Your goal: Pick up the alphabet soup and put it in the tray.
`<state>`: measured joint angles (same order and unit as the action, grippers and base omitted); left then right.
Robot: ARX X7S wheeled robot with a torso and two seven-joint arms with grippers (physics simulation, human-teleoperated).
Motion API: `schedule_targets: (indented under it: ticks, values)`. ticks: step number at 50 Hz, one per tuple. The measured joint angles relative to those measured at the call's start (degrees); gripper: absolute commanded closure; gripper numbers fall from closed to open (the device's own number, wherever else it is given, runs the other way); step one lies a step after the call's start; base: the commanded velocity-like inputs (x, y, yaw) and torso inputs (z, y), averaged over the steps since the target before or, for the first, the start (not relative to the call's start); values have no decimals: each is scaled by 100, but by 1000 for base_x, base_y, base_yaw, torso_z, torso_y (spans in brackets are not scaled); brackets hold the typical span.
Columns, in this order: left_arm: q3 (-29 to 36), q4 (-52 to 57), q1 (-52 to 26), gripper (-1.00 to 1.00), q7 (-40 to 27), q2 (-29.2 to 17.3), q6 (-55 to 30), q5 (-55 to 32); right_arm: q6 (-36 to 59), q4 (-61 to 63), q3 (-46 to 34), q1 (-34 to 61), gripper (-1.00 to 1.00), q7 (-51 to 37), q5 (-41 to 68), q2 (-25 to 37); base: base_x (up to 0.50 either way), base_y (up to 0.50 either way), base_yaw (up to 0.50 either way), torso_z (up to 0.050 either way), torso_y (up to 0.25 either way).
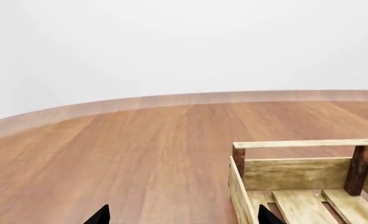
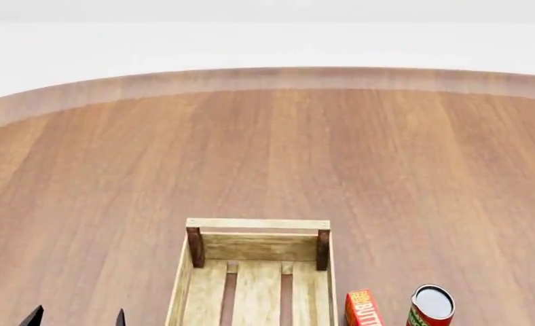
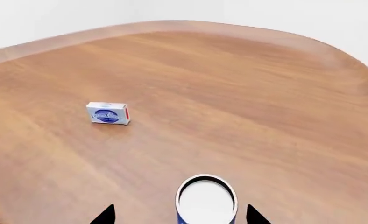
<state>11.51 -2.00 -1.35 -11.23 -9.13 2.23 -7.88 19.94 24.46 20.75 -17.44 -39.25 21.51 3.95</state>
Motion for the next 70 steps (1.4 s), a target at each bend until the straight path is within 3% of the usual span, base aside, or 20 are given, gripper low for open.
schedule_targets:
  ticks: [30, 70]
  values:
    - [111, -27, -24, -100, -96, -78, 17, -69, -336, -832, 275, 170, -100, -95, 323, 274, 0, 0, 0, 0, 0]
    - [240, -54, -38, -100, -216, -171, 53, -137, -719, -2550, 30, 909, -100, 145, 240, 544, 0, 0, 0, 0, 0]
